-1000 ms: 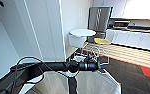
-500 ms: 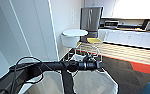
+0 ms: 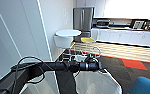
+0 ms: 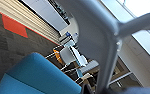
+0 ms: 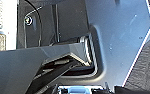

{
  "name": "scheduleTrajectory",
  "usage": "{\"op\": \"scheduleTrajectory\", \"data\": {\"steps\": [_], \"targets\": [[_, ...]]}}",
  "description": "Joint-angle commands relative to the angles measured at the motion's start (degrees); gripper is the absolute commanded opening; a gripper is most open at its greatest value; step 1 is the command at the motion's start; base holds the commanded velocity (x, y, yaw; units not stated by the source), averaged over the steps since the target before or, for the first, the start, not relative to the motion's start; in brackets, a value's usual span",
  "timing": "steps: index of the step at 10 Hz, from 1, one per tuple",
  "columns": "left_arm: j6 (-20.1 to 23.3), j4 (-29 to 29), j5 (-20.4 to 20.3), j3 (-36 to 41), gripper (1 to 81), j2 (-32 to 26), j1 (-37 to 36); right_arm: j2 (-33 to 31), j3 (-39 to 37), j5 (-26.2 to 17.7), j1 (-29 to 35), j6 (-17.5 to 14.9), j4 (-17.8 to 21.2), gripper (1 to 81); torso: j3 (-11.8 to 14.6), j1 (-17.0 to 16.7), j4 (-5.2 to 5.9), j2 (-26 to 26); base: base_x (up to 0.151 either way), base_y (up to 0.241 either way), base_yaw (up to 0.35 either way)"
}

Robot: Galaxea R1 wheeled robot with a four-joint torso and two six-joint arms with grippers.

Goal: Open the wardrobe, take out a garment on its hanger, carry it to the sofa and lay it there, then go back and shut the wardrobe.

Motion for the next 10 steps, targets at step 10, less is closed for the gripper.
{"op": "scheduleTrajectory", "data": {"steps": [10], "targets": [[1.09, 2.48, -1.6, 3.07, 1.0, 0.79, -10.67, 0.53, 0.25, -3.18, 1.32, -0.4, -0.42, 81.1, 0.0, 0.0, 0.0, 0.0, 0.0, 0.0, -0.196]]}}
